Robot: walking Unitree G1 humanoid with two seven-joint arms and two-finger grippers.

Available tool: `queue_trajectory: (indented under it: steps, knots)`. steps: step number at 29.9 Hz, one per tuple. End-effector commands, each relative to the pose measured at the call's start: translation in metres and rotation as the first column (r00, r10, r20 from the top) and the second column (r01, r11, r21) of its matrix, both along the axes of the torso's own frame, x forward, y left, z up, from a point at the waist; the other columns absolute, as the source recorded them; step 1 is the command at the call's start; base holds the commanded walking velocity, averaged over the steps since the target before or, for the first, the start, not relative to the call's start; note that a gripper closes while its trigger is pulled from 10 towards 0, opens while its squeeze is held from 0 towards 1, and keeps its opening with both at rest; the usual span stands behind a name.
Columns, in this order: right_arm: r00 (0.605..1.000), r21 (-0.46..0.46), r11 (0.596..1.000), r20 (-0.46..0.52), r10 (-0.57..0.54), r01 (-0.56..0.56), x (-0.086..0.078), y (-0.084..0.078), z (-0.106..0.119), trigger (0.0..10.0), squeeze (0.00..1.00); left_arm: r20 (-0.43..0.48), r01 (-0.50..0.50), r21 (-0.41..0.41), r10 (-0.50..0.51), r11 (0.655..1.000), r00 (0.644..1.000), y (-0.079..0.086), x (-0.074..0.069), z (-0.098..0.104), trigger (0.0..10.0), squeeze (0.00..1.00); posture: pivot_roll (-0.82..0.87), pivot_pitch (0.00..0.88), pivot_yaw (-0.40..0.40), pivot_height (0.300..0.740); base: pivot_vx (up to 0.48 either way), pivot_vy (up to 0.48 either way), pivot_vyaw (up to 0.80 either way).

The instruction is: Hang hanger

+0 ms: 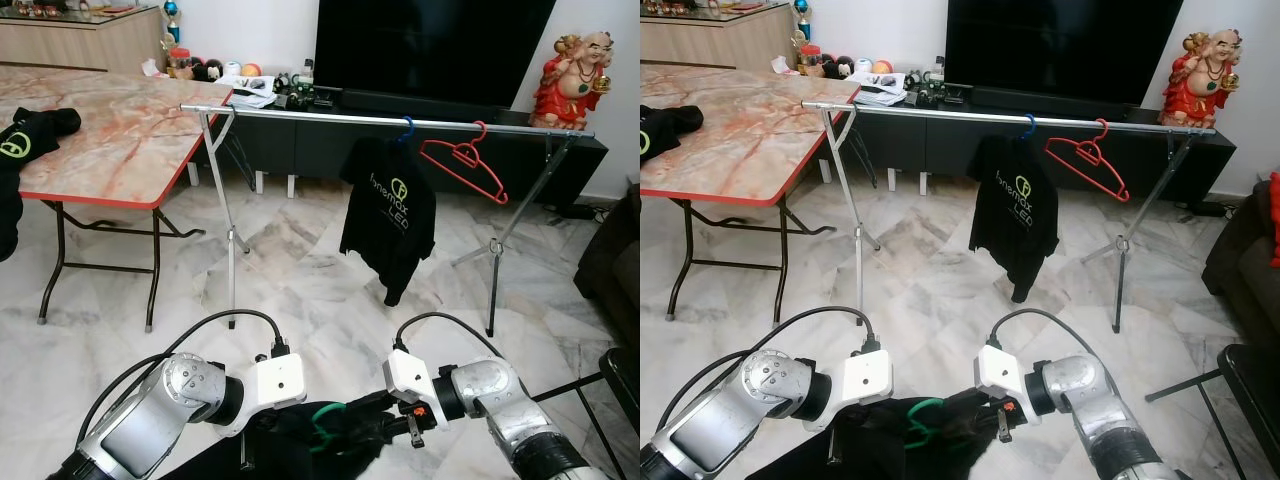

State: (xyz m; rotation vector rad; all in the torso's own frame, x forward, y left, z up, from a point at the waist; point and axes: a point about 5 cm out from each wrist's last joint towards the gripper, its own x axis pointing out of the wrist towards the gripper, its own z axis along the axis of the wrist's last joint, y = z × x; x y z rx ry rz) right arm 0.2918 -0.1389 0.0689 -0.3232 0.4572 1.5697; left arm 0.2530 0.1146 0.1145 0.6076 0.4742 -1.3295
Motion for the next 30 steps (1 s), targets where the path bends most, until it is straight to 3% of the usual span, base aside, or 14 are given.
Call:
queue_trajectory:
  steps: [1, 10, 11, 12, 13, 30]
  knots:
    - [1.000, -0.002, 1.000, 0.017, 0.004, -0.004, 0.0021, 0.0049, 0.0002, 10.0, 0.00, 0.028, 0.036, -0.010, -0.035, 0.999, 0.999, -0.0080, 0.0014, 0.0067, 10.0, 0.00, 0.14, 0.000, -0.104, 0.740, 0.000, 0.000, 0.00]
    - [0.999, 0.004, 0.999, 0.039, -0.038, 0.038, 0.0063, 0.0080, -0.0026, 10.0, 0.00, 0.026, 0.038, -0.008, -0.037, 0.999, 0.999, -0.0101, 0.0014, 0.0061, 10.0, 0.00, 0.15, 0.000, -0.108, 0.740, 0.000, 0.000, 0.00]
    - [0.998, 0.005, 0.999, 0.044, -0.046, 0.046, 0.0069, 0.0084, -0.0028, 8.1, 0.00, 0.026, 0.038, -0.008, -0.038, 0.999, 0.999, -0.0102, 0.0013, 0.0061, 10.0, 0.00, 0.15, 0.000, -0.108, 0.740, 0.000, 0.000, 0.00]
    - [0.997, 0.008, 0.998, 0.045, -0.058, 0.058, 0.0078, 0.0089, -0.0028, 3.3, 0.00, 0.026, 0.038, -0.009, -0.038, 0.999, 0.999, -0.0104, 0.0012, 0.0060, 10.0, 0.00, 0.15, 0.000, -0.108, 0.740, 0.000, 0.000, 0.00]
    - [0.997, 0.014, 0.997, 0.043, -0.070, 0.069, 0.0087, 0.0093, -0.0028, 0.0, 0.00, 0.026, 0.038, -0.009, -0.038, 0.999, 0.999, -0.0106, 0.0011, 0.0060, 10.0, 0.00, 0.15, 0.000, -0.109, 0.740, 0.000, 0.000, 0.00]
    - [0.993, 0.035, 0.994, 0.050, -0.108, 0.106, 0.0111, 0.0107, -0.0043, 0.0, 0.00, 0.025, 0.034, -0.008, -0.034, 0.999, 0.999, -0.0111, 0.0006, 0.0054, 10.0, 0.00, 0.15, 0.000, -0.109, 0.740, 0.000, 0.000, 0.00]
